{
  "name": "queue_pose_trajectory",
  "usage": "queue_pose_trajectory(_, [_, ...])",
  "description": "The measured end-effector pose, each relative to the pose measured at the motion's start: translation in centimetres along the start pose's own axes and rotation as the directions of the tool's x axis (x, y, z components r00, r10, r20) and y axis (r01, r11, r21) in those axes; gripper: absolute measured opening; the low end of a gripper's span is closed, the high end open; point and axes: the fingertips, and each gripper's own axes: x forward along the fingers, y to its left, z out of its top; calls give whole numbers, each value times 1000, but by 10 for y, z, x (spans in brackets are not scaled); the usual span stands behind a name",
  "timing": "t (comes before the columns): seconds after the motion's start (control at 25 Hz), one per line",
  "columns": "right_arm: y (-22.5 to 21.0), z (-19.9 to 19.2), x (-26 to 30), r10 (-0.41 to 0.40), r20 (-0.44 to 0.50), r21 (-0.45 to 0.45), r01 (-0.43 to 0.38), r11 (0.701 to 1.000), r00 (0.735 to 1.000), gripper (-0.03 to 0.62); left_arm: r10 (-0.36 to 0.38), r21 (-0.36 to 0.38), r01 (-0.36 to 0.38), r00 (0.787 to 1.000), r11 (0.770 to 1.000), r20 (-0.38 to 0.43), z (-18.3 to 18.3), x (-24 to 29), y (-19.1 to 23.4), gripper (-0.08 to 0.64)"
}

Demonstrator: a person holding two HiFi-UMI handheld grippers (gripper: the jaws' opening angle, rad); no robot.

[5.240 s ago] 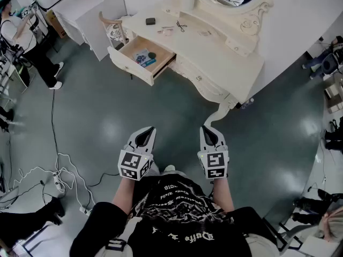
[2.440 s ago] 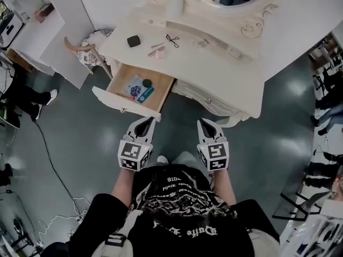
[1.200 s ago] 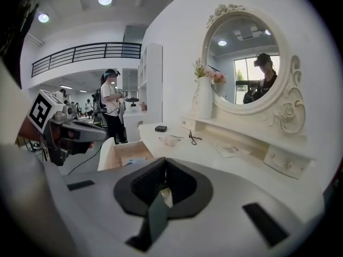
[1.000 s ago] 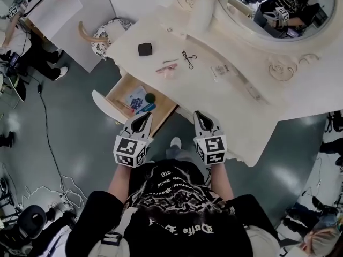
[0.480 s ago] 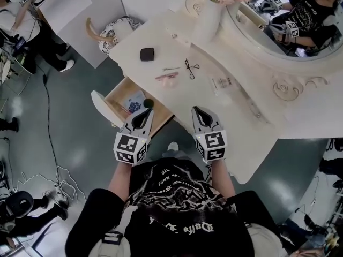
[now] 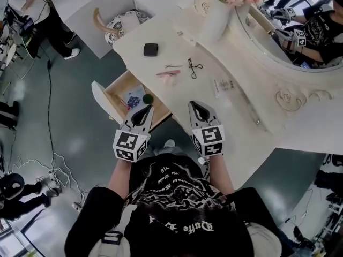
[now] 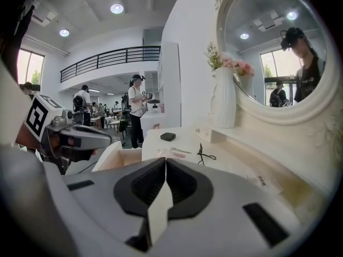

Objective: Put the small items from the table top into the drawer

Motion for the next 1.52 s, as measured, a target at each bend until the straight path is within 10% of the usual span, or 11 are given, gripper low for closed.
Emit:
queue_pose_trajectory(0.68, [18, 7, 28, 30, -28, 17, -29, 999, 999, 37, 15, -2, -15, 1000, 1000, 15, 4, -9, 29, 17])
queue_pose_trajectory(1.52, [29, 19, 110, -15, -154, 67, 26, 997, 988, 247, -22, 0, 22, 999, 1000, -32, 6, -18, 116, 17])
